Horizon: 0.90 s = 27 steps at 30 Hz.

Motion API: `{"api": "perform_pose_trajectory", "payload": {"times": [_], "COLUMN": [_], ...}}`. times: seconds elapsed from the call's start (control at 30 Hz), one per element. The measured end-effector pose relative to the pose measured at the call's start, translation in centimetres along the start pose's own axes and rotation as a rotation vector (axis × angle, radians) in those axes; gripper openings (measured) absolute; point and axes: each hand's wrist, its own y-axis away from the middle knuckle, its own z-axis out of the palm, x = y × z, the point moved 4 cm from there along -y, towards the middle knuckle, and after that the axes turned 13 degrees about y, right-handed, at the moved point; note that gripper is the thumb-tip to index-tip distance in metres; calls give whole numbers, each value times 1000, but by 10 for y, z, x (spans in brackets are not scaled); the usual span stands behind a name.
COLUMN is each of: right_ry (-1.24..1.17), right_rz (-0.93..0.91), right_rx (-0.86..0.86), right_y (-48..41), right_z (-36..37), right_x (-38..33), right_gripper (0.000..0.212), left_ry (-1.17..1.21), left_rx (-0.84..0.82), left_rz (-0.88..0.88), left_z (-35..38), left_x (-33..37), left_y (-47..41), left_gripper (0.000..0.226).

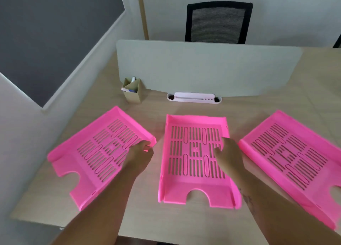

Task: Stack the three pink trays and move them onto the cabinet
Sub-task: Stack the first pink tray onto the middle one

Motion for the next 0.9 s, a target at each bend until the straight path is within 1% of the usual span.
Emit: {"api": "perform_pose_trajectory", "payload": {"times": [0.07, 0.13, 0.2, 0.27, 0.37, 0.43, 0.53, 0.6, 0.67, 0.73, 0.77, 0.8, 0.9], "right_ry": [-13, -48, -83, -177, -308, -351, -439, -466, -494, -477, -474, -469, -465], "right_rz": [-88, -154, -235, -267, -229, -167, -15, 77, 130, 161, 160, 149, 114], "right_rx": [-28, -70, -93, -127, -247, -313, -345, -332, -343, -366, -374, -383, -406], "right_y": [-1, 6, 18, 31, 57, 71, 85, 88, 88, 87, 86, 85, 80], "right_z": [6, 15, 27, 44, 72, 91, 114, 126, 130, 135, 136, 137, 143], "right_x": [-36, -75, -116, -154, -202, -220, -226, -222, -220, -216, -213, -212, -212], "right_gripper": [48, 52, 45, 38, 36, 35, 38, 41, 29, 11, 9, 11, 16], "left_ry": [-32, -43, -64, -85, -123, -116, -62, -30, 79, 239, 280, 276, 128], "left_rx": [59, 87, 88, 35, -125, -189, -213, -205, -270, -313, -275, -195, 92], "left_rz": [9, -20, -62, -124, -202, -217, -264, -302, -354, -417, -417, -396, -298], "left_z": [-32, -66, -99, -123, -132, -129, -123, -119, -113, -113, -117, -126, -164], "left_x": [-10, -26, -48, -77, -112, -124, -136, -144, -148, -148, -148, -150, -159], "left_y": [-2, -1, 1, 10, 32, 46, 62, 68, 70, 70, 66, 60, 39], "left_gripper": [36, 34, 34, 37, 35, 31, 20, 19, 23, 18, 13, 10, 13]}}
